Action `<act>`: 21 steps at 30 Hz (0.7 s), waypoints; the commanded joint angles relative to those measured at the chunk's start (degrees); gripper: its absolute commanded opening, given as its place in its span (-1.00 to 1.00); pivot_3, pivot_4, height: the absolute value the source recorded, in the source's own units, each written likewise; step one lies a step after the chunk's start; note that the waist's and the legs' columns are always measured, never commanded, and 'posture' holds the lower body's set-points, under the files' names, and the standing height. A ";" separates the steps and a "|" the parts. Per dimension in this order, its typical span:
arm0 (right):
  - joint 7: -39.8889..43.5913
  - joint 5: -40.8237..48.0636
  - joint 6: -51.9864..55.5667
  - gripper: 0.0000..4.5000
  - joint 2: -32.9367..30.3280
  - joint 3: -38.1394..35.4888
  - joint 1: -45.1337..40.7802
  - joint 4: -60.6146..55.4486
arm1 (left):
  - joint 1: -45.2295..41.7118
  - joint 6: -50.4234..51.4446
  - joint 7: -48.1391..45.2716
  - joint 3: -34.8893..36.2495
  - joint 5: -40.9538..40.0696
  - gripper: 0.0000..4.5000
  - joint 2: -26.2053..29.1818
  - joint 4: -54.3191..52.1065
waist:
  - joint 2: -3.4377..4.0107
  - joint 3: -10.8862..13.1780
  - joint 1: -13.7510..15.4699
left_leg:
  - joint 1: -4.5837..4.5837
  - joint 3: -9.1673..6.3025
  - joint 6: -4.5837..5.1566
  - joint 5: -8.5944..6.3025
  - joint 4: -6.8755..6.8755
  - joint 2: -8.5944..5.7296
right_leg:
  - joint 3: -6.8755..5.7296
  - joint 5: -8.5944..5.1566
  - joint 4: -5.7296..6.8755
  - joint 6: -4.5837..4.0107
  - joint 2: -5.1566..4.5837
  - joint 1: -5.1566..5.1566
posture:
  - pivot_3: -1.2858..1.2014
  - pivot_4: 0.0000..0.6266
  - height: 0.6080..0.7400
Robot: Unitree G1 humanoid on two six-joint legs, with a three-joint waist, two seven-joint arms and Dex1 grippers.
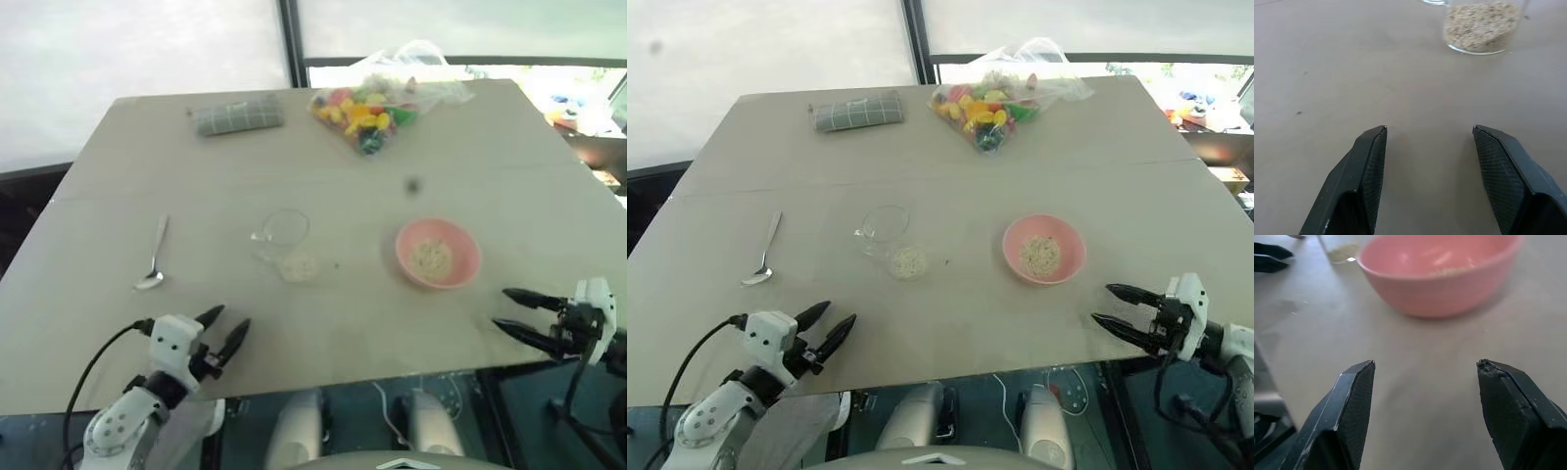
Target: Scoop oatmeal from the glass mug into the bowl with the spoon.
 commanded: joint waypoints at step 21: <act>-0.56 20.08 21.16 0.48 -8.76 -6.79 -14.55 -19.46 | -28.49 35.65 4.46 13.53 -12.60 0.28 18.24 8.41 | -0.92 0.66 0.16 | -0.74 -0.55 0.26 0.18 -0.15 -0.16 | -0.54 0.29 -0.37 -0.02 0.26 -0.18 | 0.03 -0.52 0.66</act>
